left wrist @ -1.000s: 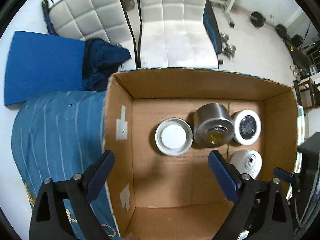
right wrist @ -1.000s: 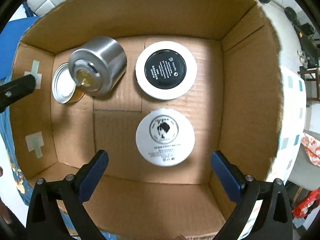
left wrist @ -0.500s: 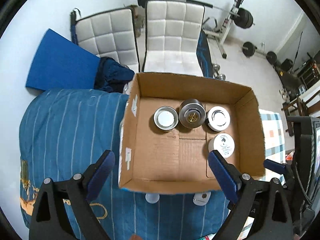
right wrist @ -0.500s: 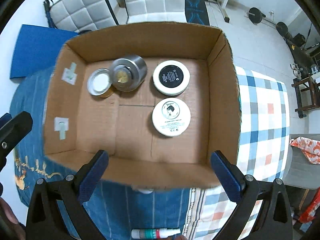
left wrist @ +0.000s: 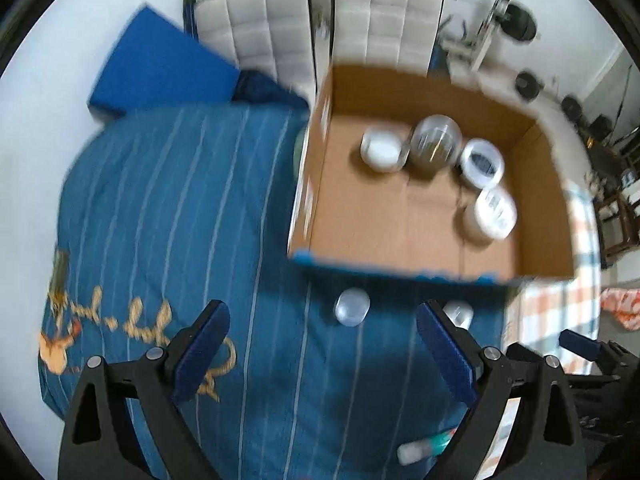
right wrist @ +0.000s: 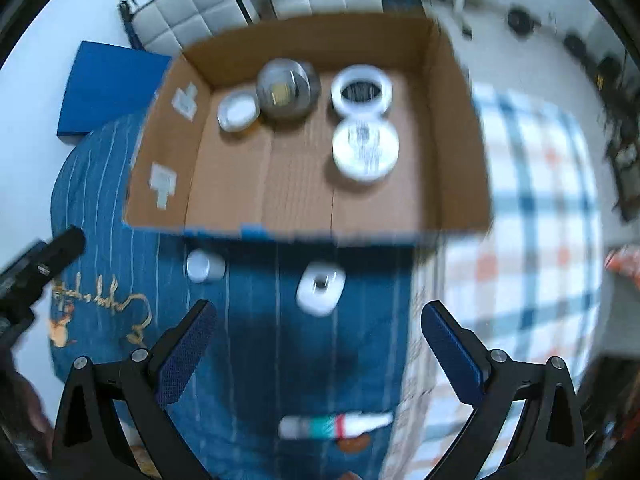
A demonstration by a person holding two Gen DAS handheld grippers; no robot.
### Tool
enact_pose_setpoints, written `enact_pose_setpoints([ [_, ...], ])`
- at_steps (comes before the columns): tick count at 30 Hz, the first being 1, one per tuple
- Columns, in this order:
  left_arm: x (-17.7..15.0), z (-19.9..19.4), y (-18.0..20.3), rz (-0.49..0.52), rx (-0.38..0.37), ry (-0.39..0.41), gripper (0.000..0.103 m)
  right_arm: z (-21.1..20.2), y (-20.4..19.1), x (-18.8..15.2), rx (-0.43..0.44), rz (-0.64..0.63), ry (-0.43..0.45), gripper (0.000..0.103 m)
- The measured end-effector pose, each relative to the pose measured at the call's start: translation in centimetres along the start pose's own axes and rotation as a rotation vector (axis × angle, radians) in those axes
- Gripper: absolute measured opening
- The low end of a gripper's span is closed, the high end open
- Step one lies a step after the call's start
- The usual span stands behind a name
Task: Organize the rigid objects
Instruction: 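Grasp the small white cup with the left tool while the right tool grasps the white earbud case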
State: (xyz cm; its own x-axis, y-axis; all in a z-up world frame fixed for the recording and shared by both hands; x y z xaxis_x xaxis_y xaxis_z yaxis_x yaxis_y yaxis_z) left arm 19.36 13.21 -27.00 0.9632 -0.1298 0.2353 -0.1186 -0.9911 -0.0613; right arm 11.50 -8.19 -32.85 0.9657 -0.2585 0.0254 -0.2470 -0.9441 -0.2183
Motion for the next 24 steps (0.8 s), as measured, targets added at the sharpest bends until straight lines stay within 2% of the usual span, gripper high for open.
enact_pose_setpoints([
  [3, -0.6, 3.4, 0.2, 0.004, -0.019, -0.064, 0.096, 3.0, 1.0, -0.8, 0.016, 0.048, -0.049, 0.103],
  [5, -0.7, 4.8, 0.3, 0.004, -0.013, -0.09, 0.092, 4.8, 1.6, -1.1, 0.017, 0.08, -0.056, 0.103],
  [7, -0.5, 6.4, 0.4, 0.007, -0.014, -0.113, 0.092, 6.7, 1.8, -1.1, 0.024, 0.112, -0.062, 0.097],
  [9, -0.2, 7.8, 0.9, 0.022, -0.025, -0.14, 0.092, 8.7, 2.2, -1.1, 0.027, 0.155, -0.081, 0.082],
  [11, -0.1, 9.1, 1.5, 0.043, -0.022, -0.162, 0.092, 10.2, 2.4, -0.9, 0.041, 0.197, -0.106, 0.077],
  [14, 0.4, 11.2, 2.3, 0.075, -0.009, -0.195, 0.091, 12.2, 2.5, -0.7, 0.027, 0.234, -0.113, 0.077],
  [16, 0.6, 12.6, 3.0, 0.106, 0.006, -0.221, 0.081, 12.9, 2.5, -0.6, 0.019, 0.247, -0.104, 0.077],
  [18, 0.6, 14.0, 3.6, 0.131, 0.012, -0.261, 0.056, 13.0, 2.4, -0.5, 0.01, 0.254, -0.064, 0.076],
  [19, 0.5, 14.5, 3.8, 0.137, 0.011, -0.275, 0.052, 13.1, 2.4, -0.6, -0.002, 0.257, -0.051, 0.074],
  [21, 0.3, 15.5, 4.2, 0.147, 0.012, -0.294, 0.036, 13.3, 2.3, -0.8, -0.018, 0.26, -0.04, 0.068],
  [22, 0.2, 15.8, 4.4, 0.147, 0.008, -0.297, 0.032, 13.3, 2.2, -0.9, -0.022, 0.258, -0.039, 0.067],
  [24, -0.1, 16.0, 4.5, 0.138, 0.003, -0.285, 0.029, 13.5, 2.0, -1.1, -0.037, 0.246, -0.038, 0.058],
])
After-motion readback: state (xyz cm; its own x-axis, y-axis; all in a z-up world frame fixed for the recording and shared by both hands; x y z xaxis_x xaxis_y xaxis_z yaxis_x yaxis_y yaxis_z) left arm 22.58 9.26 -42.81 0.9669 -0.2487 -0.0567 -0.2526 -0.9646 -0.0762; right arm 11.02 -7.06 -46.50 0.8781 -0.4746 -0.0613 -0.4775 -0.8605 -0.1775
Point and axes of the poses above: each gripper's, at about its wrist camera, not at the fingertips, and z roughly the way its jaws point, y to its right, x to its top, the point moved 2 cm from there along z, roughly the way its jaws point, and after that the axes turned 12 degrees about z, right-handed, at the moved point
